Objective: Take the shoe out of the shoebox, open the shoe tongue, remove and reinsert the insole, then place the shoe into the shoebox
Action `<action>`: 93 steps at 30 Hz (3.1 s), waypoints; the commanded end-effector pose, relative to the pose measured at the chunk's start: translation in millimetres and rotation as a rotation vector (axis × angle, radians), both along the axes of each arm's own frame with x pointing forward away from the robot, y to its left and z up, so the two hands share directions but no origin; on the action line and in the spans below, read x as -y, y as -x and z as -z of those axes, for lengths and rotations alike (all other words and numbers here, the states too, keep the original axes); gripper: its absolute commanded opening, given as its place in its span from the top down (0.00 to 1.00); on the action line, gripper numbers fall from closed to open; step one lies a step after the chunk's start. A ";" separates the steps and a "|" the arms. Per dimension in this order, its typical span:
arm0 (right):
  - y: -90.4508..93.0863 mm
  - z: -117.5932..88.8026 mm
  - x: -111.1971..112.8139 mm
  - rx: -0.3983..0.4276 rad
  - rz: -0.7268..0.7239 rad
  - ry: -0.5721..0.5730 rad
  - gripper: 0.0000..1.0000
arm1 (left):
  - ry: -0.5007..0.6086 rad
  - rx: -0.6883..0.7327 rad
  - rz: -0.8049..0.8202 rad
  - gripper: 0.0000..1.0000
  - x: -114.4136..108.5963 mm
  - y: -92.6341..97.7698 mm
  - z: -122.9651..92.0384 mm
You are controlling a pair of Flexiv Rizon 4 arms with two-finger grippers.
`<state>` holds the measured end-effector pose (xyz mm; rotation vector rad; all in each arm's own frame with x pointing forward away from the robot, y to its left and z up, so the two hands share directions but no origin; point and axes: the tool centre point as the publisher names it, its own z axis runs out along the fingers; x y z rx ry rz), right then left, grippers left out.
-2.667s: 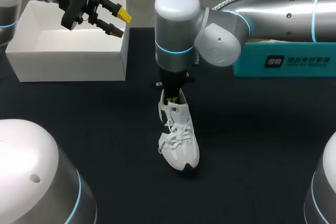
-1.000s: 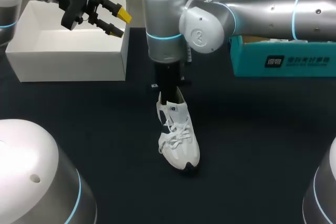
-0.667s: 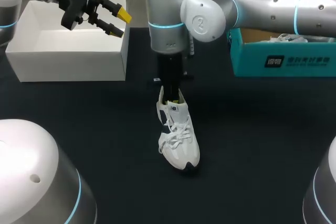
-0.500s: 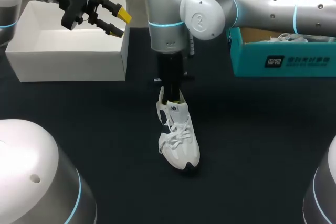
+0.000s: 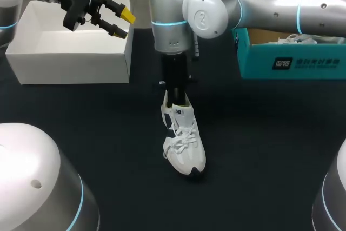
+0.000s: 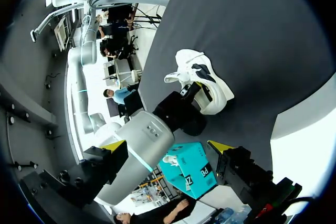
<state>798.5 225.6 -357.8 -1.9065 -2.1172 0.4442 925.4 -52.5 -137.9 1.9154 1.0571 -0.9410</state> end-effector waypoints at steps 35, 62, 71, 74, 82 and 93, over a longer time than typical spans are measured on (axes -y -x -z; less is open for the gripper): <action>22.7 -15.0 7.6 -0.021 0.069 0.041 0.00 | -0.003 0.002 0.000 0.00 -0.2 0.3 -0.1; 53.3 -72.2 -16.6 0.155 0.162 -0.033 0.00 | -0.003 0.002 0.000 0.00 -0.2 0.3 -0.1; 54.6 -84.6 -33.8 0.193 0.139 -0.093 0.00 | -0.003 0.002 0.000 0.00 -0.2 0.3 -0.1; 53.5 -86.5 -37.0 0.193 0.127 -0.093 0.00 | -0.003 0.002 0.000 0.00 -0.2 0.3 -0.1; 49.2 -77.6 -40.7 0.187 0.114 -0.106 0.40 | -0.003 0.002 0.000 0.00 -0.2 0.3 -0.1; 57.1 -69.2 -27.9 0.171 0.100 -0.104 1.00 | -0.003 0.002 0.000 0.00 -0.2 0.3 -0.1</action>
